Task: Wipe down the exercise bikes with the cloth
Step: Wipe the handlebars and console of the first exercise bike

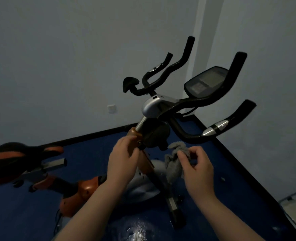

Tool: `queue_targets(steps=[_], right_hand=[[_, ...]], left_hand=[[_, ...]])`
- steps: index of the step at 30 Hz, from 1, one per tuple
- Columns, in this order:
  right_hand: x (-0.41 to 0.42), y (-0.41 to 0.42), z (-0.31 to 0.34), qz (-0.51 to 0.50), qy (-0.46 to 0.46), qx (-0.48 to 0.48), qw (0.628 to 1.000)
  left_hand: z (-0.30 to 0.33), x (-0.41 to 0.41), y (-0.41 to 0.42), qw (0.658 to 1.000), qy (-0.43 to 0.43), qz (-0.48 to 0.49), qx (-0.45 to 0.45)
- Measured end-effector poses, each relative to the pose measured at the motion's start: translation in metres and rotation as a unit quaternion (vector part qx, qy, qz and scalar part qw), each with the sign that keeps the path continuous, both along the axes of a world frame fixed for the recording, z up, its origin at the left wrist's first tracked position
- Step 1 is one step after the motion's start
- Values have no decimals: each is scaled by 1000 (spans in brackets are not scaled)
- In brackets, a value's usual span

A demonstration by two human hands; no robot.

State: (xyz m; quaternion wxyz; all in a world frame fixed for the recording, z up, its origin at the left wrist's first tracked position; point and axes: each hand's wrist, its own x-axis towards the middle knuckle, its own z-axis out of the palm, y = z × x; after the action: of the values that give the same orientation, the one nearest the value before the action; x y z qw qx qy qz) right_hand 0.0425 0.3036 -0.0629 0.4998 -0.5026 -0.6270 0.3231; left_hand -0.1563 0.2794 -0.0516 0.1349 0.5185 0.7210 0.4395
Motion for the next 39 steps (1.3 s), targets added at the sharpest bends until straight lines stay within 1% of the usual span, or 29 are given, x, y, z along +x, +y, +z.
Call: queue_targets(steps=[4, 7, 9, 12, 15, 16, 20, 23, 26, 30, 32, 34, 36, 38, 39], right_hand=[[-23, 19, 25, -30, 9, 43, 999], [-43, 35, 40, -51, -10, 81, 995], [-59, 45, 45, -72, -51, 123, 988], [-82, 54, 44, -126, -151, 168, 966], [-101, 52, 29, -187, -259, 156, 935], [-106, 50, 25, -202, -278, 147, 928], [-117, 45, 22, -251, -282, 123, 918], [-126, 52, 29, -280, -346, 85, 892], [-130, 50, 30, -258, -420, 96, 865], [-125, 31, 29, -184, -484, 107, 849], [-122, 34, 38, -160, -477, 115, 856], [-119, 48, 51, -172, -417, 121, 884], [-123, 58, 55, -187, -383, 111, 898], [-130, 53, 45, -177, -409, 98, 890], [-132, 47, 39, -155, -435, 97, 882]], left_hand=[[11, -20, 28, 999, -19, -30, 32], [14, -34, 56, 996, -39, -70, 43], [13, -43, 74, 992, -50, -112, 39], [9, -54, 96, 978, -83, -189, 20], [4, -66, 106, 956, -108, -271, -3], [1, -70, 111, 948, -115, -296, -11], [-6, -78, 121, 927, -151, -343, -26], [-9, -72, 119, 907, -189, -375, -31], [-14, -63, 117, 898, -208, -387, -19], [-18, -62, 113, 899, -227, -375, -2], [-17, -65, 114, 897, -230, -377, 1], [-15, -69, 116, 897, -232, -376, -1], [-14, -71, 119, 899, -234, -370, -11], [-14, -73, 118, 900, -228, -371, -15], [-13, -74, 117, 899, -229, -372, -19]])
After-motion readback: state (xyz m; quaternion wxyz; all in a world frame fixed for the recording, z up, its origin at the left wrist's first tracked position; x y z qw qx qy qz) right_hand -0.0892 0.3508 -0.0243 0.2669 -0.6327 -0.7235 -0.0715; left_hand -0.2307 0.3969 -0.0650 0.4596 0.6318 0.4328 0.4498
